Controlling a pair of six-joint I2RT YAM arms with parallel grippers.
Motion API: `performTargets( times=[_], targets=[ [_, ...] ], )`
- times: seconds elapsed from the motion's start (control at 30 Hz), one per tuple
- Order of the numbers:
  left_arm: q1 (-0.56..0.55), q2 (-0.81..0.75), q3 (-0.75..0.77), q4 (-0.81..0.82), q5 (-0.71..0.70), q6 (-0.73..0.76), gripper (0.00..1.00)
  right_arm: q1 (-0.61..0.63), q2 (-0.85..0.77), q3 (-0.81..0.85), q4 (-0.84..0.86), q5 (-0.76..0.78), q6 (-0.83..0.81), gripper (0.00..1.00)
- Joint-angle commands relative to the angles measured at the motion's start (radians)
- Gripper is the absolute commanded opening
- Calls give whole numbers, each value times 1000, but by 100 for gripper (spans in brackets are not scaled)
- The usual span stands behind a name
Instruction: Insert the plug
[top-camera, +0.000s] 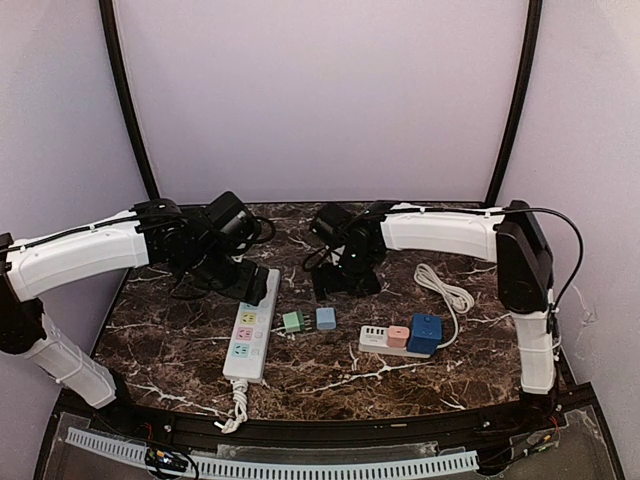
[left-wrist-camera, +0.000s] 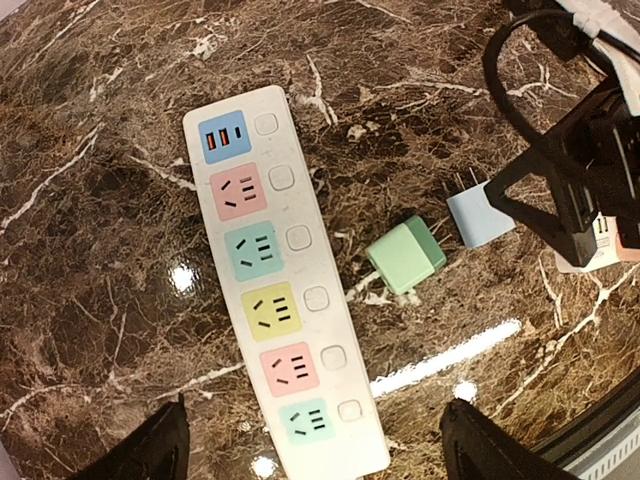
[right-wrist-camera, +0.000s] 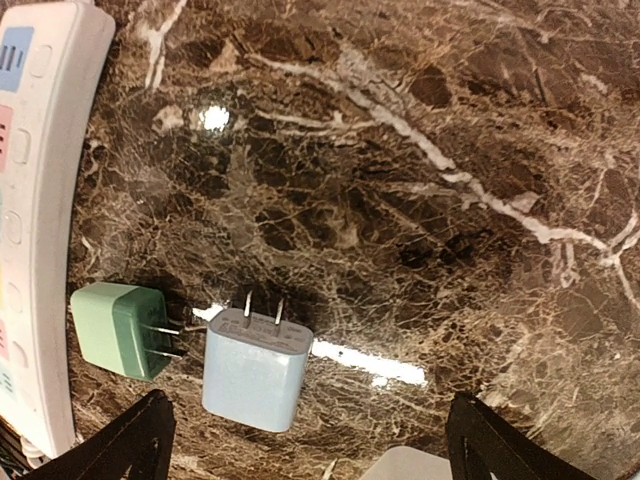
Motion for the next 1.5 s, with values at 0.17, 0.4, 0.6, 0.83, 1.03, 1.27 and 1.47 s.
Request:
performTargets(
  times=[0.17, 0.4, 0.6, 0.83, 1.03, 1.27, 1.47],
  targets=[
    [1, -54, -46, -13, -16, -19, 86, 36, 74, 32, -37, -41, 33, 93],
    [1, -18, -33, -5, 6, -27, 84, 36, 132, 82, -39, -53, 19, 86],
    [1, -22, -38, 2, 16, -35, 83, 36, 169, 118, -42, -79, 23, 78],
    [1, -19, -46, 10, 23, -35, 83, 34, 196, 156, -39, -83, 29, 69],
    [1, -9, -43, 21, 33, -33, 82, 23, 212, 161, -29, -109, 42, 55],
    [1, -5, -37, 11, 27, -24, 82, 9, 220, 161, -33, -136, 58, 46],
    [2, -4, -45, 16, 28, -24, 82, 9, 239, 170, -50, -152, 57, 50]
  ],
)
